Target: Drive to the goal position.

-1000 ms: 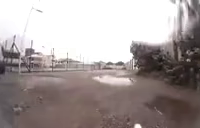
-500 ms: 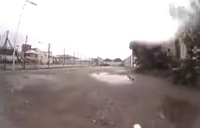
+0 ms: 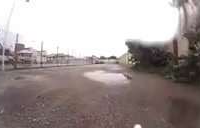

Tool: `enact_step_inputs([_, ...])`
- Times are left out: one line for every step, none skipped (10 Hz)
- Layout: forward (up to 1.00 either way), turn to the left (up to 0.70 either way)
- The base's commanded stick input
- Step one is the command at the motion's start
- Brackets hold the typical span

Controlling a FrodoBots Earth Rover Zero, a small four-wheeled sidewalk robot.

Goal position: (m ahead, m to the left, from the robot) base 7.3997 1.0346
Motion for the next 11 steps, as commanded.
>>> enact_step_inputs([0.70,0.02])
enact_step_inputs([0.70,0.02])
enact_step_inputs([0.70,0.02])
enact_step_inputs([0.70,-0.04])
enact_step_inputs([0.70,-0.19])
enact_step_inputs([0.70,-0.33])
enact_step_inputs([0.70,0.02])
enact_step_inputs([0.70,0.02])
enact_step_inputs([0.70,0.02])
enact_step_inputs([0.70,0.02])
enact_step_inputs([0.70,0.02])
